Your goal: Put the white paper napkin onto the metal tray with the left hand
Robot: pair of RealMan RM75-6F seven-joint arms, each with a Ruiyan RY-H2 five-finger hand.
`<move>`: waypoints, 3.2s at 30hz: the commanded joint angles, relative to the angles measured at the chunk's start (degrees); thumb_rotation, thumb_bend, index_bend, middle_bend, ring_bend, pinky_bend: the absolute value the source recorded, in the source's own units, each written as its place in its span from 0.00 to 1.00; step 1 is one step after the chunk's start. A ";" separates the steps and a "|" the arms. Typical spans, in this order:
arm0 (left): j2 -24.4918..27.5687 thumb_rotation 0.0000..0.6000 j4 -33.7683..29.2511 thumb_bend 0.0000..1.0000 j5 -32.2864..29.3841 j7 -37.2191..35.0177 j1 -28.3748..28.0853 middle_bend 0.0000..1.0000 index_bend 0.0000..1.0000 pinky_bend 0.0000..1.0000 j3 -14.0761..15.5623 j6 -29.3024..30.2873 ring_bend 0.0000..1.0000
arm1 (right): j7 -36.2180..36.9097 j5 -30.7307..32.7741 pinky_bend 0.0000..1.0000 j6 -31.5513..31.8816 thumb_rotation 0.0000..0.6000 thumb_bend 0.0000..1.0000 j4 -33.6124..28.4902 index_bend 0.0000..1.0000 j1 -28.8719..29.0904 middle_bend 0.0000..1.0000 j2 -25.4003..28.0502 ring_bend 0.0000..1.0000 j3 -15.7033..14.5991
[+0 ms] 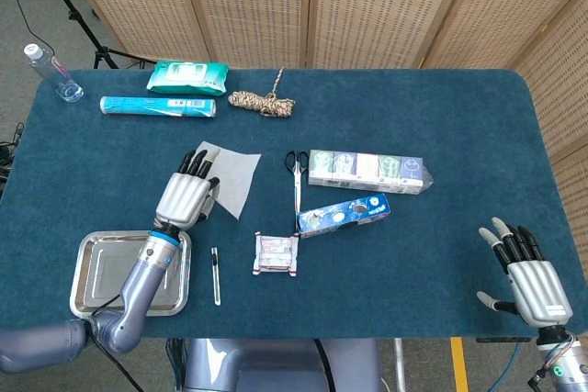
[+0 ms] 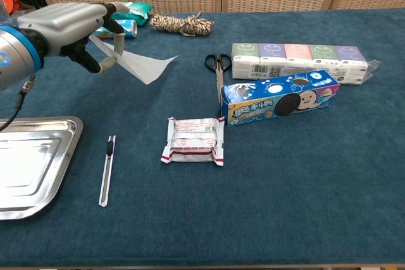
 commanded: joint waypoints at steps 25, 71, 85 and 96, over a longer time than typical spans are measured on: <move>15.47 1.00 -12.50 0.59 20.67 -28.91 7.15 0.00 0.76 0.00 3.53 4.33 0.00 | -1.42 3.18 0.00 -2.97 1.00 0.00 0.60 0.11 0.76 0.00 -0.33 0.00 0.62; 31.85 1.00 -7.55 0.60 49.72 -67.38 14.11 0.01 0.77 0.00 21.62 13.71 0.00 | -1.92 11.58 0.00 -4.92 1.00 0.00 3.70 0.11 0.70 0.00 -0.81 0.00 4.60; 34.75 1.00 1.47 0.60 53.00 -77.63 12.47 0.01 0.77 0.00 26.33 12.48 0.00 | -2.20 12.16 0.00 -5.36 1.00 0.00 3.90 0.11 0.81 0.00 -1.02 0.00 4.85; 36.86 1.00 3.59 0.61 52.56 -77.57 12.66 0.01 0.77 0.00 27.44 12.48 0.00 | -2.63 12.24 0.00 -5.44 1.00 0.00 4.05 0.11 0.86 0.00 -1.32 0.00 4.90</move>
